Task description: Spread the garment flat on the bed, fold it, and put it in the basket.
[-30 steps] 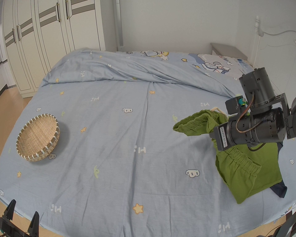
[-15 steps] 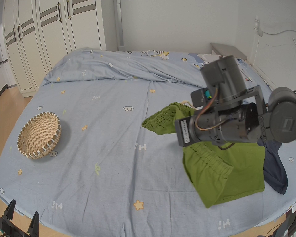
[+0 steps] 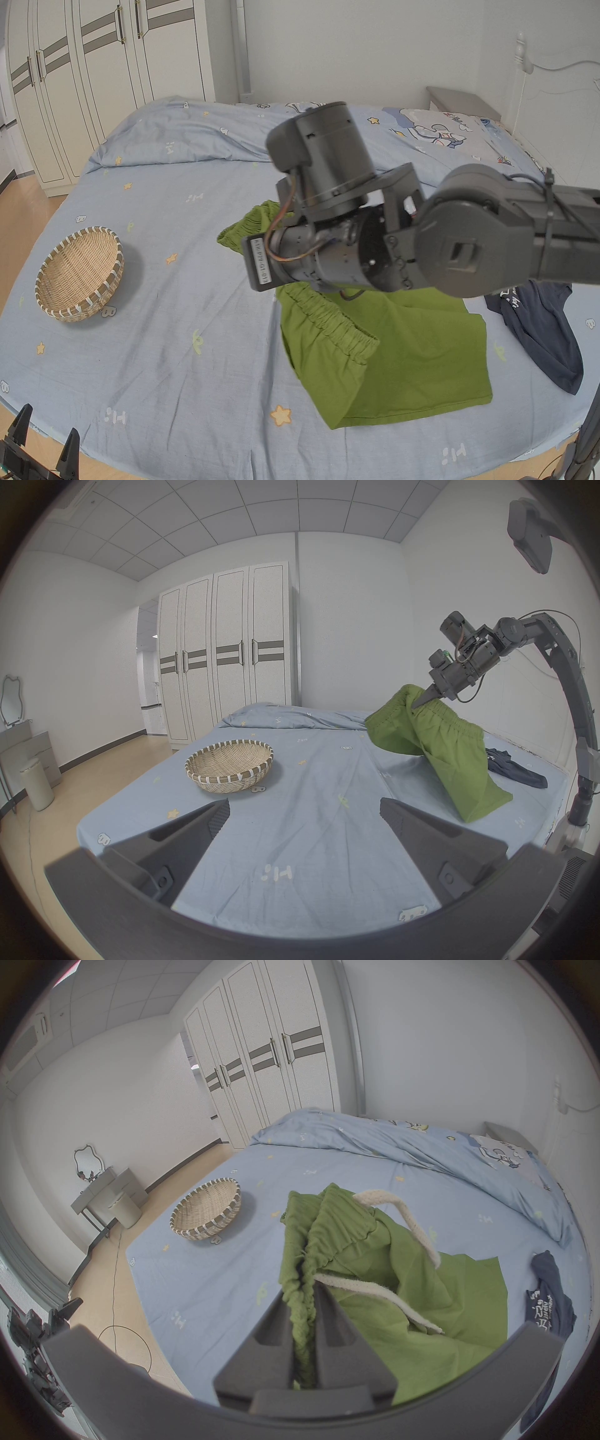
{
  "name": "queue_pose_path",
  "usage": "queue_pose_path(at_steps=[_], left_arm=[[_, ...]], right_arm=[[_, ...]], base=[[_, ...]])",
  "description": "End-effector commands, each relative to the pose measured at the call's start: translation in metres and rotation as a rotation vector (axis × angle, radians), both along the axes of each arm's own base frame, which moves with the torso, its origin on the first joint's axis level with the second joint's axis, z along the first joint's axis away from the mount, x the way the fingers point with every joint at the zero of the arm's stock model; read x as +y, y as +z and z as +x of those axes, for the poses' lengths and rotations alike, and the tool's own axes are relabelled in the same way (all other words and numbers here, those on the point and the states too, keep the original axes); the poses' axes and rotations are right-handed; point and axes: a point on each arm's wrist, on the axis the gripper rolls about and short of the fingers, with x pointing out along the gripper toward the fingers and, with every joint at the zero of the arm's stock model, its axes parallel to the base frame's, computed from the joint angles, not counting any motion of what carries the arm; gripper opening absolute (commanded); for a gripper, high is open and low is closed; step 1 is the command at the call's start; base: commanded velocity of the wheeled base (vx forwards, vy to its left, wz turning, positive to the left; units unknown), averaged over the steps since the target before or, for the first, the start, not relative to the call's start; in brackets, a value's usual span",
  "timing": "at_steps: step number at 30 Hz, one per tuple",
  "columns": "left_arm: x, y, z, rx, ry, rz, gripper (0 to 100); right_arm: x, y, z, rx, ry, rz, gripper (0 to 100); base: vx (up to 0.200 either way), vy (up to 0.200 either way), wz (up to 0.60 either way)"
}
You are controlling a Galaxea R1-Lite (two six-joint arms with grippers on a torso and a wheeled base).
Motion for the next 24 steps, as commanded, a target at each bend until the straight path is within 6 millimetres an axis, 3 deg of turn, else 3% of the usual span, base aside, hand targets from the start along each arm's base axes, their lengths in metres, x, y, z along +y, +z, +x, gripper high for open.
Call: queue_pose_path(at_steps=[1, 5, 8, 11, 14, 16, 17, 21, 24], left_arm=[[0.0, -0.005, 0.0, 0.001, 0.001, 0.0, 100], [0.0, -0.005, 0.0, 0.001, 0.001, 0.0, 100], [0.0, -0.005, 0.0, 0.001, -0.001, 0.0, 100], [0.0, -0.005, 0.0, -0.001, 0.001, 0.0, 100], [0.0, -0.005, 0.0, 0.001, 0.001, 0.0, 100], [0.0, -0.005, 0.0, 0.001, 0.001, 0.0, 100], [0.0, -0.005, 0.0, 0.001, -0.001, 0.0, 100], [0.0, -0.005, 0.0, 0.001, 0.001, 0.0, 100], [0.0, -0.005, 0.0, 0.001, 0.001, -0.002, 100]], right_arm=[[0.056, -0.045, 0.014, 0.066, 0.018, -0.082, 0], [0.07, -0.077, 0.016, 0.131, 0.024, -0.166, 0], [0.087, -0.12, 0.019, 0.197, 0.035, -0.269, 0], [0.094, -0.142, 0.017, 0.239, 0.045, -0.341, 0], [0.101, -0.182, 0.014, 0.317, 0.053, -0.468, 0], [0.102, -0.19, 0.014, 0.333, 0.052, -0.493, 0], [0.103, -0.21, 0.011, 0.382, 0.05, -0.568, 100], [0.089, -0.217, -0.004, 0.501, -0.021, -0.697, 100], [0.075, -0.198, -0.014, 0.534, -0.039, -0.754, 100]], base=[[0.0, 0.0, 0.0], [0.0, 0.0, 0.0], [0.0, 0.0, 0.0], [0.0, 0.0, 0.0], [0.0, 0.0, 0.0], [0.0, 0.0, 0.0], [0.0, 0.0, 0.0], [0.0, 0.0, 0.0], [0.0, 0.0, 0.0]])
